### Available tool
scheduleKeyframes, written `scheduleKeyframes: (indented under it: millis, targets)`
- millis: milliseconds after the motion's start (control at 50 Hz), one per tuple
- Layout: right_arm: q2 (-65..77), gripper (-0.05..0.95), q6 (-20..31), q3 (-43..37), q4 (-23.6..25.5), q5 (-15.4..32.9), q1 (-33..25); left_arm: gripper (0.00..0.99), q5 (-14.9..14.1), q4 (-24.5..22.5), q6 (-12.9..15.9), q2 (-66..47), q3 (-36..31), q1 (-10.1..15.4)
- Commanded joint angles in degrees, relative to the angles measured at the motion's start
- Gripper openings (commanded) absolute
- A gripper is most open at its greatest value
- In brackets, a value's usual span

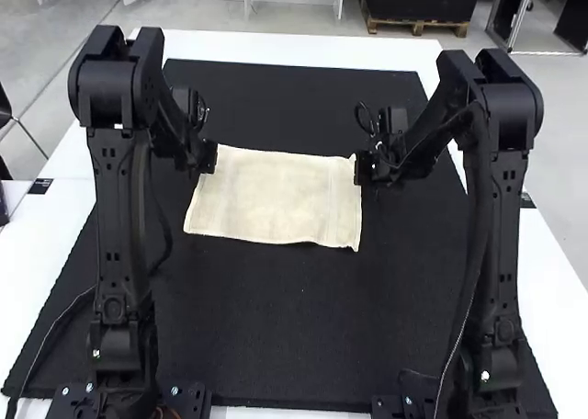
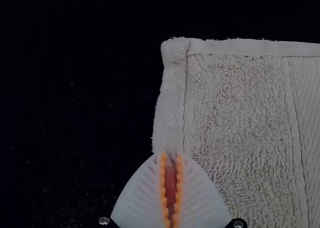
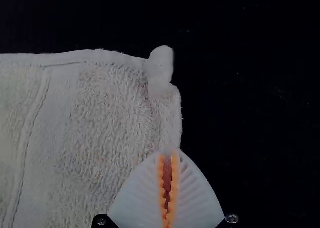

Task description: Fold the towel.

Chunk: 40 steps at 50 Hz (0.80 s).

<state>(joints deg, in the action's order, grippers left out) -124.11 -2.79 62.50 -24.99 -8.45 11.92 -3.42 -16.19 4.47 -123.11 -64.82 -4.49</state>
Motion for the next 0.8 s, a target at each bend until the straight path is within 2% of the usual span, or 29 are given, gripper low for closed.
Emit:
scheduleKeyframes:
  millis: [0, 440, 620, 780]
  targets:
    - [-1.13, 0.0, -0.2, 0.34, 0.65, -3.59, 0.65, 0.025, 0.61, -0.78, 0.19, -0.99, 1.18, -0.43]
    - [3.7, -0.02, 0.15, -0.36, 0.56, -3.33, 0.21, 0.025, -2.47, -0.07, -0.08, 2.7, 1.71, -0.78]
    - [6.69, -0.02, 0.24, -1.86, 0.56, -3.33, -0.06, 0.025, -4.84, 0.72, -0.51, 6.04, 3.03, -0.78]
    - [9.15, -0.02, 0.33, -3.26, 0.21, -3.33, -1.38, 0.025, -5.28, 0.8, -0.51, 8.59, 4.79, -0.87]
